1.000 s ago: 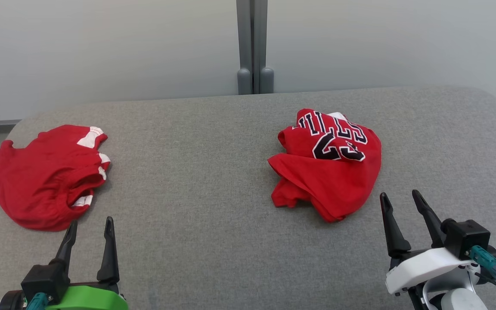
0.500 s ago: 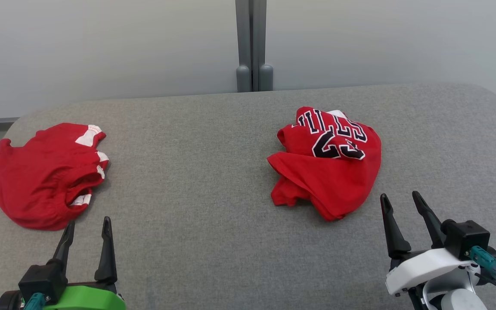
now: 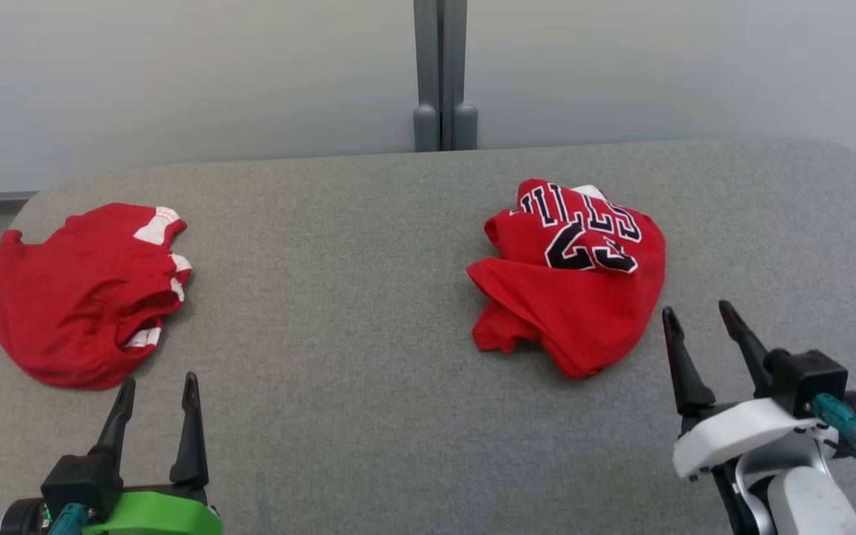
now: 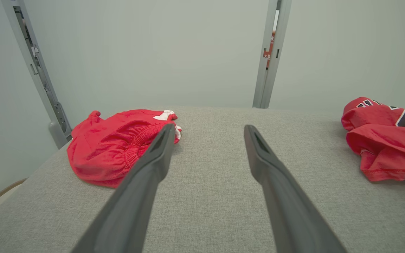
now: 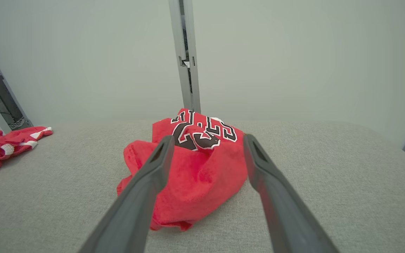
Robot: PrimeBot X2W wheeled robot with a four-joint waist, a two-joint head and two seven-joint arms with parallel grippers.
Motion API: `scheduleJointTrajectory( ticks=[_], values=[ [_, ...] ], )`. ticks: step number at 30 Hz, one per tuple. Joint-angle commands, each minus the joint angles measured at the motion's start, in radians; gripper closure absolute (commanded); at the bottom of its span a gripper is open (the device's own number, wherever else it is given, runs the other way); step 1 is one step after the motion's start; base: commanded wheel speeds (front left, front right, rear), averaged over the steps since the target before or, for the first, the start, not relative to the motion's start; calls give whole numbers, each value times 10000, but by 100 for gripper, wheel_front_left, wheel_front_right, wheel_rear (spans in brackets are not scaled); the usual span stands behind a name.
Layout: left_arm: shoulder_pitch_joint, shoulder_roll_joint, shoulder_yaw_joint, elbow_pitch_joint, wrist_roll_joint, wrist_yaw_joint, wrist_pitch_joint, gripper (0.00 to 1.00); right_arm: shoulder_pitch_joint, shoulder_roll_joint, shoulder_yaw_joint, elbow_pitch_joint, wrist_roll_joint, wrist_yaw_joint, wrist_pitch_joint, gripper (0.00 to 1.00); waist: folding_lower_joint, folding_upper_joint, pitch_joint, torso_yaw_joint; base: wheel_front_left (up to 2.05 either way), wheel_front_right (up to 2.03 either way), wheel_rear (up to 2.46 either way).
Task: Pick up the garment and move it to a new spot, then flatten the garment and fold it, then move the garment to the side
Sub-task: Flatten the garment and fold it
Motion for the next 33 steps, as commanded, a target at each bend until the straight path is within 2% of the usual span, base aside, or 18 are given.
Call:
scheduleJointTrajectory(
  ticks=[1,8,15,23,33],
  values=[
    [-201,-40,-11,-24,42,-39,-8,0,-246,-141,-6,35,-82,-5,64,0,0,0,73,40,0,0,0],
    [-589,-197,-121,-102,163,-81,-8,0,-1874,-1173,289,554,-194,-5,409,0,0,0,835,225,0,0,0],
    [-1237,-427,-196,-128,347,-142,-8,0,-3814,-1949,472,1880,-176,-7,604,0,0,0,1801,458,0,0,0],
    [-2133,-696,-321,-78,524,-307,-8,0,-5472,-2308,454,4092,-80,-7,476,0,0,0,2811,802,0,0,0],
    [-2683,-928,-435,164,607,-491,-8,0,-6412,-2453,258,7026,72,-7,-135,0,0,0,3406,1286,0,0,0]
  ],
)
